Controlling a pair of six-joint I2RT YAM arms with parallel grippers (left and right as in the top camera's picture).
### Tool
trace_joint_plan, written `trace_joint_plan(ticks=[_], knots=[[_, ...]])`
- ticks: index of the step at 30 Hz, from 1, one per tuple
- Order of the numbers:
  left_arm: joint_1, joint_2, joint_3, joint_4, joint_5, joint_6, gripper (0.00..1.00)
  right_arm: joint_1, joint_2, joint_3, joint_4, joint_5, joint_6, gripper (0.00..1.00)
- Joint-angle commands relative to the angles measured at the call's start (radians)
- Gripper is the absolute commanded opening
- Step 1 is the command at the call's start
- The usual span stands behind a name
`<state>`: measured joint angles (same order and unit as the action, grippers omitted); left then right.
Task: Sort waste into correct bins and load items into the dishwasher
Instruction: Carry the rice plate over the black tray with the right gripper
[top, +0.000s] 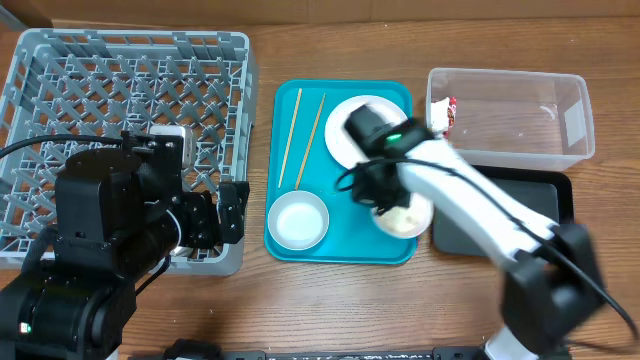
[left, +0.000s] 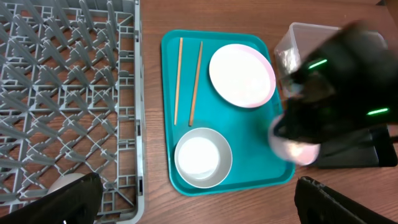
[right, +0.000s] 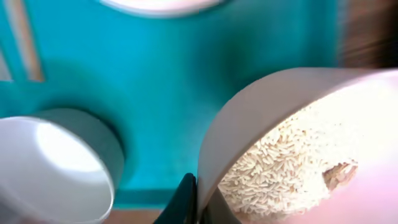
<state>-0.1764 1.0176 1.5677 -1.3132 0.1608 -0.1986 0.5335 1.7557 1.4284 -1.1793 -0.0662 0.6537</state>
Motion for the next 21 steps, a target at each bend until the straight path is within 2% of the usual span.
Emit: trace_joint_plan(ticks=[1, 7, 16, 21], knots=[[-0.001, 0.005, 0.006, 0.0, -0.007, 0.019, 1.0, -0.106, -0.132, 0.027, -0.011, -0.126, -0.269, 0.04], [-0.001, 0.01, 0.006, 0.001, -0.007, 0.019, 1.0, -0.307, -0.184, 0.022, -0.142, -0.41, -0.706, 0.04], [-0.001, 0.017, 0.006, 0.0, -0.007, 0.019, 1.0, -0.628, -0.184, -0.143, -0.154, -0.798, -1.018, 0.04], [-0.001, 0.019, 0.006, 0.001, -0.007, 0.019, 1.0, -0.777, -0.184, -0.291, -0.034, -0.911, -1.03, 0.04]])
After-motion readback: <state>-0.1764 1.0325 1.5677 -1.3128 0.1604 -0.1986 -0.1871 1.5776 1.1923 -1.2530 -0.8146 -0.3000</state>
